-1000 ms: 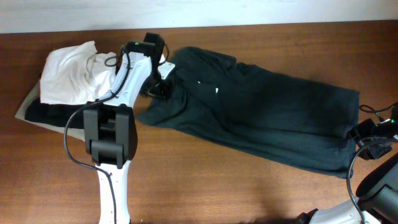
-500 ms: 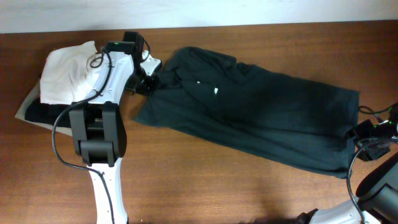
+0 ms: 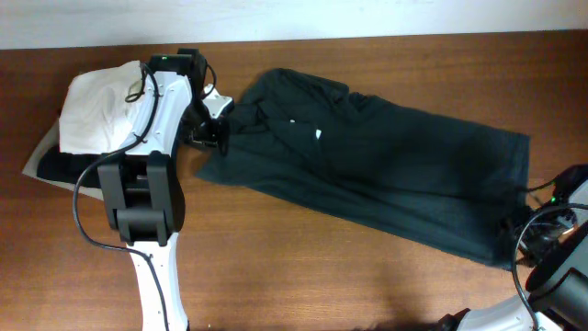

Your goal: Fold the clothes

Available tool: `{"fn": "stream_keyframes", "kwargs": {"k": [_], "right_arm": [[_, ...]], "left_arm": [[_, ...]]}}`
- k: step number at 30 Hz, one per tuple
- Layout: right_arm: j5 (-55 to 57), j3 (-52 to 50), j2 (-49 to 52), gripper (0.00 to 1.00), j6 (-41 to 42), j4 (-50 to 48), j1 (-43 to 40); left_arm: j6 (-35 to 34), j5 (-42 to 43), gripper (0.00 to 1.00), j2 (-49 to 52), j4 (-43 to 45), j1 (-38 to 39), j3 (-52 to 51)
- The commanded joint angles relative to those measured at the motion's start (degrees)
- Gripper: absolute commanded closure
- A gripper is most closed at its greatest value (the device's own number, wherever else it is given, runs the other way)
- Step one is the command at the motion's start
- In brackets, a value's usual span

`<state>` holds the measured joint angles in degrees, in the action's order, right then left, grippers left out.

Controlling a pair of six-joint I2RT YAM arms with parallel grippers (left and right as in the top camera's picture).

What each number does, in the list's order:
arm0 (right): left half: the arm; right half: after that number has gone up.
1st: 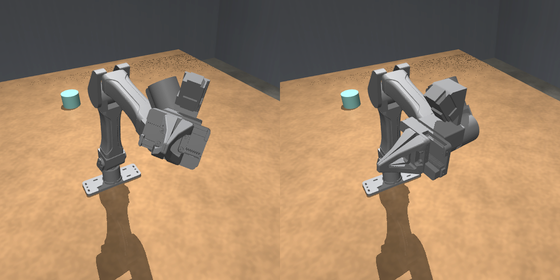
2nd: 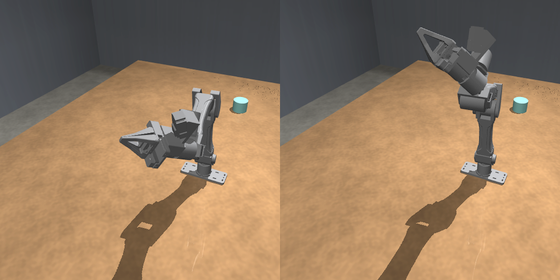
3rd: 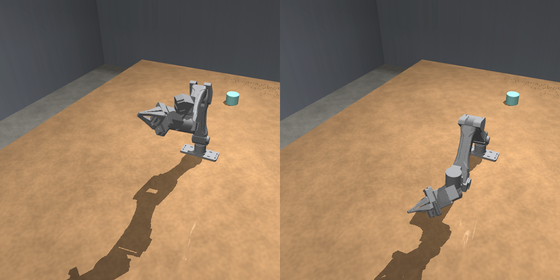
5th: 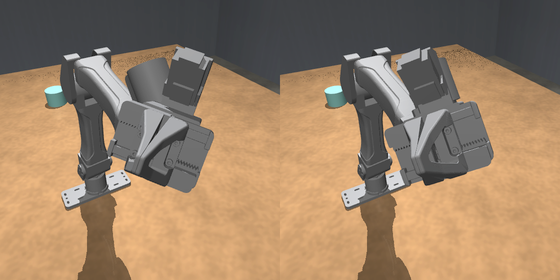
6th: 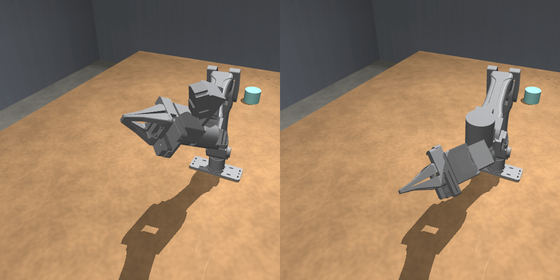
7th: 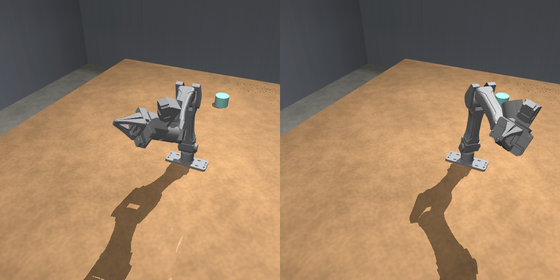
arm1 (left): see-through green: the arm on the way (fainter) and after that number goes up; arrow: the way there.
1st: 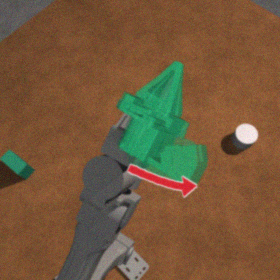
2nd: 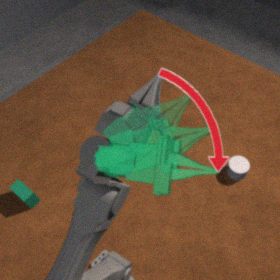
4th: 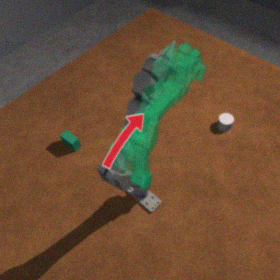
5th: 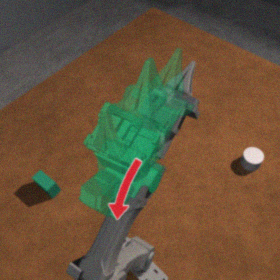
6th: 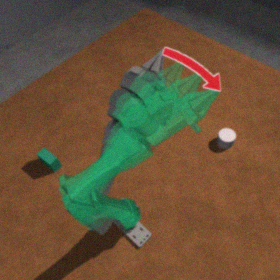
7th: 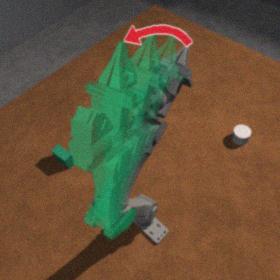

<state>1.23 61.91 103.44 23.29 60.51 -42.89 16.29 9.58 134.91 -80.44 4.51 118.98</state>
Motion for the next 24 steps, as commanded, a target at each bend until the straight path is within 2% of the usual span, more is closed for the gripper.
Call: {"fn": "stream_keyframes", "kwargs": {"k": [1, 2, 3, 4, 5, 6, 7, 9, 11, 15, 18, 19, 21, 24], "right_arm": [[3.1, -2.9, -1.1, 0.46, 3.9, 0.1, -0.4], [4.3, -3.1, -1.1, 0.52, 4.8, 0.5, -0.6], [4.7, -3.2, -1.1, 0.54, 5.8, 1.3, -1.1], [4.9, -3.2, -1.1, 0.5, 5.8, 2.1, -1.8], [4.8, -3.2, -1.1, 0.43, 6.0, 2.3, -2.7], [4.8, -3.3, -1.1, 0.53, 6.7, 1.8, -3.7], [4.8, -3.3, -1.1, 0.63, 7.3, 0.8, -4.5], [4.8, -3.2, -1.1, 0.78, 7.2, -1.0, -6.3], [4.8, -3.1, -1.1, 0.87, 7.2, -1.0, -8.3], [4.7, -1.1, -1.1, 0.91, 5.6, 0.5, -9.3], [5.1, 2.9, -1.1, 0.91, 5.4, 2.9, -9.3], [4.7, 4.0, -1.1, 0.9, 5.0, 3.4, -9.3], [-2.8, 4.4, -1.1, 0.68, 1.7, 3.0, -9.3], [-9.7, 4.4, -1.1, 0.54, -2.4, 3.3, -9.3]], "left_arm": [[0.0, 4.2, 0.53, -0.6, 0.2, -0.2, -4.7], [0.0, 4.2, 0.57, -0.6, 0.4, -0.2, -6.3], [0.0, 4.2, 0.66, -0.6, 1.0, -0.2, -8.3], [0.0, 4.2, 0.69, -0.6, 1.2, -0.2, -10.0], [0.1, 4.2, 0.81, -0.6, 1.6, -0.2, -11.6], [0.0, 3.6, 0.95, -0.6, 1.7, -0.2, -12.8], [0.0, 1.4, 1.0, -0.6, 1.3, -0.2, -13.2], [0.0, -1.7, 1.0, -0.6, 0.1, -0.3, -13.2], [0.0, -2.1, 1.0, -0.6, -2.1, -1.0, -13.2], [-0.6, -1.9, 0.99, -1.3, -8.0, -2.4, -13.2], [-1.4, -2.6, 0.99, -5.1, -9.5, -2.8, -13.2], [-1.9, -3.8, 0.99, -7.3, -9.2, -3.1, -13.2], [-2.1, -3.8, 0.99, -10.6, -7.8, -3.5, -13.2], [-2.1, 0.5, 0.63, -10.7, -4.4, -3.5, -13.9]]}}
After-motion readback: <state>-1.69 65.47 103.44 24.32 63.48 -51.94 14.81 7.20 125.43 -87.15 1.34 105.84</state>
